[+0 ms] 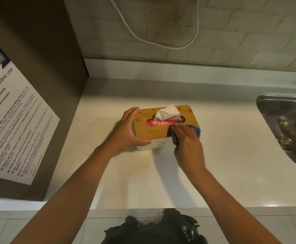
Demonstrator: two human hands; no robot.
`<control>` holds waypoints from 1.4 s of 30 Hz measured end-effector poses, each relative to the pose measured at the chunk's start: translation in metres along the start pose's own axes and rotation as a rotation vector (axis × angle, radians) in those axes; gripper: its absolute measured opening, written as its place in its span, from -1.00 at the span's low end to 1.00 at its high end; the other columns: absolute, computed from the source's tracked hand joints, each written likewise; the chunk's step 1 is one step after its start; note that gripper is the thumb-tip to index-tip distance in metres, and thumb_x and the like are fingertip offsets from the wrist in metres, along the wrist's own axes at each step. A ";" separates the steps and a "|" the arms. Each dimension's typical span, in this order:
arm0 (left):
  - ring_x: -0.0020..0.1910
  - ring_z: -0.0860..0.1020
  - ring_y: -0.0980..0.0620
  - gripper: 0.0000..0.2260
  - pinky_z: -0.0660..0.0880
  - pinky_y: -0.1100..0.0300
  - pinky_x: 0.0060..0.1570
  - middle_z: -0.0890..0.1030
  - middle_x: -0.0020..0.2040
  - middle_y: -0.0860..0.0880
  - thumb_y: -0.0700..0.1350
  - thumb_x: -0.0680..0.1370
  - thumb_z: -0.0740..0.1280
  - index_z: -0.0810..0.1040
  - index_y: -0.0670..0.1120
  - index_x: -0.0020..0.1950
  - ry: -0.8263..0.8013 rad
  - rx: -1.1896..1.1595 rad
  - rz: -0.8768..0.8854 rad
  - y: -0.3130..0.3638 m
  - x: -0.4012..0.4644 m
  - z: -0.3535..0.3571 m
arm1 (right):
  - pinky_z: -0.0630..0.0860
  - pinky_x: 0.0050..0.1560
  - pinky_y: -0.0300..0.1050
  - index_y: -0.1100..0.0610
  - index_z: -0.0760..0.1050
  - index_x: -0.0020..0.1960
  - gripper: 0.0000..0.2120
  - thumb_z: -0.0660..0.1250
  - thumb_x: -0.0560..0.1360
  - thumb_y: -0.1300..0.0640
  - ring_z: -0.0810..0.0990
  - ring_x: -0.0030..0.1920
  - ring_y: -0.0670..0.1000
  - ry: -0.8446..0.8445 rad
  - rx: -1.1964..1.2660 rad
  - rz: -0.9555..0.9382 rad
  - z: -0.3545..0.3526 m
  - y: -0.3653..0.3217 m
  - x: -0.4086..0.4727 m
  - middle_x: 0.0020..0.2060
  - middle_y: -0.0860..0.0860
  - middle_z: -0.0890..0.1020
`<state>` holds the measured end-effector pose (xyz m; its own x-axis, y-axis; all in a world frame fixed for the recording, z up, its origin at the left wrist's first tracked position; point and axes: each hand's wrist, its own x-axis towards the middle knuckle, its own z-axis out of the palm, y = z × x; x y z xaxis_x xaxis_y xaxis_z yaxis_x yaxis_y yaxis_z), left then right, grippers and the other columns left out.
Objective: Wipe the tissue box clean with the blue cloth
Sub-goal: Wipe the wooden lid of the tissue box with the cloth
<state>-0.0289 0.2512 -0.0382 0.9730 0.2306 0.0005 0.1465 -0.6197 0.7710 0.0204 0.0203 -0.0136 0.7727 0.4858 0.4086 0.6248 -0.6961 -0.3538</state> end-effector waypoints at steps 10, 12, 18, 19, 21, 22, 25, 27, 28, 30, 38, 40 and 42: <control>0.40 0.22 0.22 0.12 0.34 0.20 0.30 0.11 0.55 0.25 0.18 0.23 0.66 0.06 0.14 0.61 -0.008 -0.002 -0.001 0.001 0.000 -0.001 | 0.55 -0.17 -0.03 0.16 0.59 -0.07 -0.71 0.37 0.35 0.49 0.52 -0.09 0.09 0.021 0.013 0.046 -0.002 0.005 0.011 -0.13 0.07 0.61; 0.41 0.22 0.21 0.11 0.35 0.20 0.28 0.11 0.55 0.25 0.18 0.24 0.66 0.05 0.14 0.61 -0.008 0.000 -0.003 0.001 -0.001 0.000 | 0.54 -0.07 -0.07 0.17 0.61 0.02 -0.68 0.40 0.35 0.47 0.55 -0.04 0.10 -0.025 0.026 -0.018 0.001 -0.001 0.000 -0.07 0.07 0.64; 0.41 0.21 0.22 0.13 0.34 0.16 0.34 0.11 0.55 0.26 0.21 0.21 0.66 0.05 0.16 0.61 -0.019 0.005 -0.015 0.000 0.001 -0.002 | 0.56 -0.12 -0.06 0.13 0.61 0.07 -0.72 0.36 0.43 0.39 0.54 0.02 0.11 -0.036 -0.004 0.013 -0.009 0.023 -0.001 -0.01 0.06 0.64; 0.41 0.21 0.22 0.13 0.34 0.16 0.34 0.11 0.55 0.25 0.21 0.22 0.66 0.05 0.15 0.61 -0.022 0.008 -0.015 0.001 0.001 -0.002 | 0.56 -0.15 -0.04 0.12 0.60 0.01 -0.74 0.34 0.43 0.41 0.53 -0.03 0.09 -0.030 -0.013 0.044 -0.008 0.024 0.006 -0.07 0.05 0.64; 0.41 0.21 0.21 0.12 0.35 0.17 0.32 0.11 0.56 0.23 0.20 0.23 0.66 0.05 0.13 0.61 -0.022 0.012 -0.012 0.001 0.002 -0.001 | 0.51 -0.14 -0.02 0.12 0.58 -0.09 -0.73 0.31 0.38 0.46 0.51 -0.10 0.08 -0.020 -0.023 0.046 -0.003 0.014 0.014 -0.16 0.03 0.62; 0.43 0.21 0.20 0.12 0.35 0.16 0.32 0.11 0.57 0.21 0.20 0.23 0.65 0.04 0.13 0.61 -0.021 0.017 -0.011 0.001 0.002 -0.001 | 0.47 -0.12 -0.06 0.12 0.57 -0.11 -0.73 0.30 0.37 0.46 0.51 -0.11 0.08 -0.024 -0.016 0.029 -0.001 0.005 0.014 -0.18 0.03 0.61; 0.45 0.22 0.17 0.12 0.37 0.18 0.29 0.11 0.57 0.21 0.20 0.24 0.65 0.04 0.14 0.61 -0.008 0.018 -0.011 0.001 0.001 0.000 | 0.46 -0.01 -0.08 0.13 0.61 -0.01 -0.77 0.37 0.42 0.39 0.53 -0.06 0.07 -0.063 0.013 -0.035 0.006 -0.012 0.001 -0.11 0.03 0.64; 0.43 0.21 0.20 0.12 0.37 0.19 0.27 0.11 0.56 0.23 0.21 0.23 0.65 0.04 0.14 0.61 -0.010 0.017 -0.010 0.000 0.001 0.001 | 0.52 0.02 -0.04 0.12 0.61 0.10 -0.71 0.42 0.42 0.37 0.54 0.00 0.08 -0.073 0.033 -0.059 0.004 -0.007 -0.007 -0.02 0.03 0.65; 0.42 0.21 0.22 0.12 0.36 0.19 0.27 0.11 0.55 0.25 0.22 0.23 0.65 0.04 0.15 0.61 -0.015 0.019 -0.010 0.000 0.001 0.000 | 0.54 -0.02 -0.04 0.12 0.60 0.11 -0.69 0.40 0.42 0.38 0.54 0.01 0.08 -0.070 0.044 -0.058 0.000 -0.002 -0.008 0.00 0.03 0.64; 0.40 0.22 0.23 0.13 0.36 0.18 0.29 0.11 0.55 0.27 0.24 0.21 0.64 0.04 0.15 0.60 -0.021 0.018 -0.010 -0.001 0.001 -0.001 | 0.54 -0.10 -0.06 0.12 0.61 0.07 -0.72 0.37 0.43 0.39 0.55 -0.01 0.10 -0.049 0.036 -0.017 -0.005 0.009 -0.004 -0.03 0.04 0.64; 0.47 0.26 0.11 0.11 0.42 0.09 0.32 0.12 0.55 0.22 0.22 0.23 0.64 0.04 0.15 0.60 0.000 0.030 -0.007 0.000 0.002 0.002 | 0.32 0.15 -0.08 0.11 0.60 -0.04 -0.77 0.42 0.38 0.38 0.54 -0.04 0.10 -0.090 -0.033 -0.058 0.009 -0.025 0.002 -0.10 0.04 0.64; 0.46 0.25 0.13 0.11 0.40 0.12 0.31 0.12 0.56 0.21 0.22 0.24 0.65 0.05 0.14 0.60 0.001 0.032 -0.006 -0.001 0.002 0.002 | 0.48 0.16 0.06 0.12 0.61 0.05 -0.68 0.44 0.36 0.39 0.55 0.01 0.11 -0.116 -0.012 -0.087 0.006 -0.018 -0.005 -0.03 0.05 0.65; 0.44 0.24 0.16 0.11 0.38 0.15 0.29 0.12 0.56 0.21 0.22 0.24 0.64 0.05 0.14 0.60 -0.003 0.027 -0.006 -0.001 0.002 0.001 | 0.55 0.05 0.15 0.10 0.60 0.04 -0.68 0.43 0.36 0.41 0.54 0.00 0.10 -0.118 -0.008 -0.059 0.002 -0.005 -0.003 -0.04 0.04 0.64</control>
<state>-0.0269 0.2513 -0.0396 0.9727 0.2319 -0.0058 0.1566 -0.6384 0.7536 0.0146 0.0233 -0.0146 0.7425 0.5846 0.3269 0.6692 -0.6684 -0.3247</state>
